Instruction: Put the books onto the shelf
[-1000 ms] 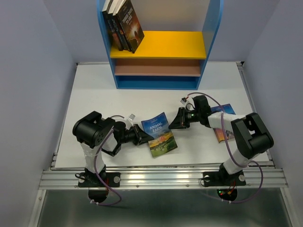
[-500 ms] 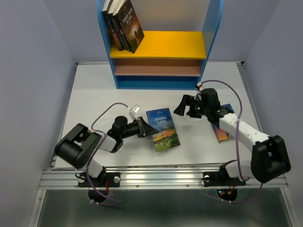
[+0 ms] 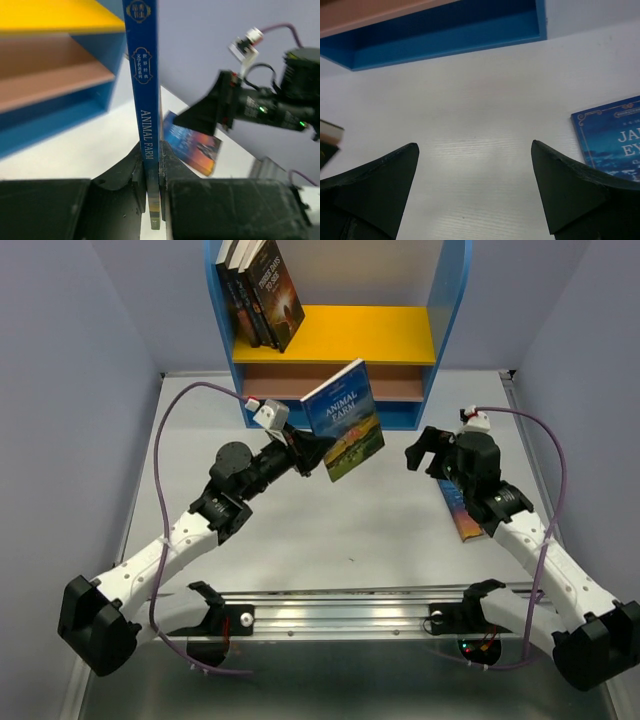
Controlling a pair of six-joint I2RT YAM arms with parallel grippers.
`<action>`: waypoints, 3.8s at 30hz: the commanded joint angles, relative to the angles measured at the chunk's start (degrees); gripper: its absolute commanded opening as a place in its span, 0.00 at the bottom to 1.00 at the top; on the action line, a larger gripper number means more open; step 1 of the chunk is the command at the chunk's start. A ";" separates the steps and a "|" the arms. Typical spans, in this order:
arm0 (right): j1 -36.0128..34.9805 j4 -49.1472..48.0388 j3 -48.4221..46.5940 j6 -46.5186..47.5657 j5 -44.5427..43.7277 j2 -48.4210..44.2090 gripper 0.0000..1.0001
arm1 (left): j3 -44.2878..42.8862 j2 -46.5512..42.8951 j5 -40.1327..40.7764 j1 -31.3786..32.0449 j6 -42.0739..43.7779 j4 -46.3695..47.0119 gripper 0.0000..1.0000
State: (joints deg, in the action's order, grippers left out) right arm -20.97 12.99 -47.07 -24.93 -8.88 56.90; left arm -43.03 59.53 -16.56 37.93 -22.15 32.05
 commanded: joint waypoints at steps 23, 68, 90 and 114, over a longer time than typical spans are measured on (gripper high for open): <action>0.32 -0.25 0.14 4.71 -9.49 0.57 1.00 | -65.59 41.54 7.15 -15.07 26.19 -12.01 0.00; 0.32 -0.07 -1.89 4.98 -7.81 6.64 1.00 | -67.81 49.28 28.95 -19.74 15.82 -13.68 0.35; 0.32 0.01 -1.45 2.78 -6.58 6.20 1.00 | -57.26 36.81 28.69 -17.63 12.48 -13.41 0.99; 33.08 6.52 2.07 -7.24 -4.48 17.88 1.00 | -9.20 3.59 23.16 -9.02 -7.80 -19.93 0.99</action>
State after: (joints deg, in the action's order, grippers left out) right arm 6.20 20.84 -45.91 -30.24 -15.84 71.68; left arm -58.46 66.96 10.22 28.18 -22.59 12.40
